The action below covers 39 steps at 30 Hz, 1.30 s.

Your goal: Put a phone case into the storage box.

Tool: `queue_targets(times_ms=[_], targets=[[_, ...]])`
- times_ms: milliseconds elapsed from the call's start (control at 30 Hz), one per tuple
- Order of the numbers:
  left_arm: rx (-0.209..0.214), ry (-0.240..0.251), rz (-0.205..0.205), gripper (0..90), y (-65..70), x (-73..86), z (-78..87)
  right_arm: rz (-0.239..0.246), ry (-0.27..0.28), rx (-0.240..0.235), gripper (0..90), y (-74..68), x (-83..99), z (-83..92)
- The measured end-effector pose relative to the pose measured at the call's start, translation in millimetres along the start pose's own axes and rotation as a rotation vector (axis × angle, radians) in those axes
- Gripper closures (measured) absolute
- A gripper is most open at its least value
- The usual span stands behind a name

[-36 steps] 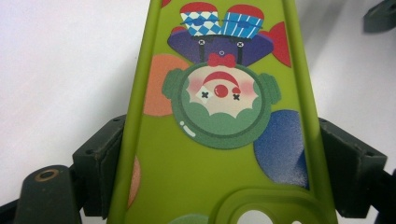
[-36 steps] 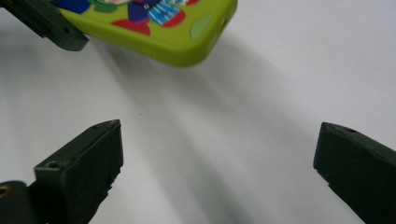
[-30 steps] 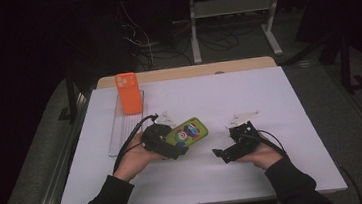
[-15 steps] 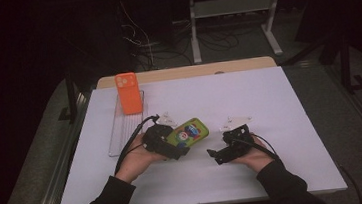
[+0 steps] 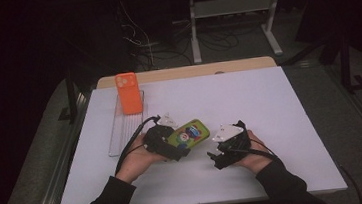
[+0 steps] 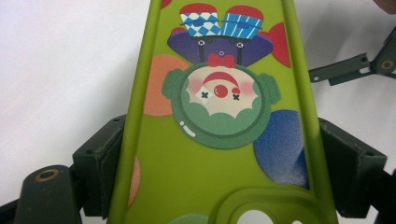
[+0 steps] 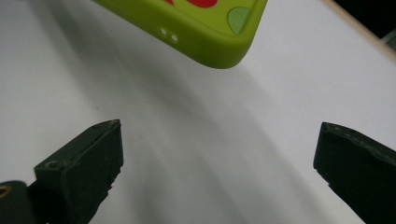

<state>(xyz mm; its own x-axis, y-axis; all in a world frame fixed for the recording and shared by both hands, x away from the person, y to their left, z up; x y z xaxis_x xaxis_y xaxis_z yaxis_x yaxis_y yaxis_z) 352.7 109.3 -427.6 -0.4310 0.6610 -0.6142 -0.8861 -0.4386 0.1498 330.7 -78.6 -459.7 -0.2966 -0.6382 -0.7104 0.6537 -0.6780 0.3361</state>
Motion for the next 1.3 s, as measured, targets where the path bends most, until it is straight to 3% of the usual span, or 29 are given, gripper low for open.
queue_targets(times_ms=[167,300,467,600,733,800,900,967,1200,1300], targets=[[0.003,-0.007,-0.020,15.0,-1.6,0.1,-0.3,0.128,0.029,0.068,0.8,-1.8,-1.6,1.3],[0.003,0.019,0.023,15.0,1.0,-0.3,-2.2,0.207,0.039,0.124,0.8,-4.6,-2.6,3.0],[0.003,0.033,0.038,15.0,2.0,-0.6,-3.3,0.292,0.070,0.181,0.8,-5.9,-5.0,5.6],[0.006,0.011,0.019,15.0,1.1,0.2,-2.5,0.357,0.096,0.239,0.8,-6.2,-7.0,6.9],[0.008,0.019,0.039,15.0,2.5,0.3,-3.8,0.453,0.131,0.305,0.8,-7.2,-9.4,8.4],[0.009,0.016,0.037,15.0,2.5,0.4,-3.9,0.543,0.133,0.331,0.8,-7.4,-10.2,9.5],[0.009,0.020,0.043,15.0,2.8,0.3,-4.4,0.574,0.146,0.365,0.8,-10.6,-10.9,9.2],[0.010,0.017,0.042,15.1,2.8,0.4,-4.3,0.633,0.162,0.396,0.8,-11.9,-10.9,8.5],[0.011,-0.005,0.019,15.1,0.5,1.3,-2.3,0.742,0.169,0.444,0.8,-15.6,-11.7,6.9],[0.013,-0.004,0.021,15.1,0.9,1.1,-2.2,0.758,0.176,0.451,1.3,-19.9,-12.6,7.0]])
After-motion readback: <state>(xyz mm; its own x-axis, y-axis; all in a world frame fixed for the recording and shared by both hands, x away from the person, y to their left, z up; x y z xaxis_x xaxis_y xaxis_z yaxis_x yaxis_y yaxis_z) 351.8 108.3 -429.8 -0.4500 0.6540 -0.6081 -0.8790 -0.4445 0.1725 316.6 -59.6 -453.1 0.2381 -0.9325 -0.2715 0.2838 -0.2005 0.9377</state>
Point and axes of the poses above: each handheld gripper's, and its own axes: z roughly backward along the jaws, x roughly out of its underside, y roughly to its right, the point moved 5 cm from there along -z, roughly forward along the jaws, and after that the axes turned 6 degrees about x, right-handed, at the moved point
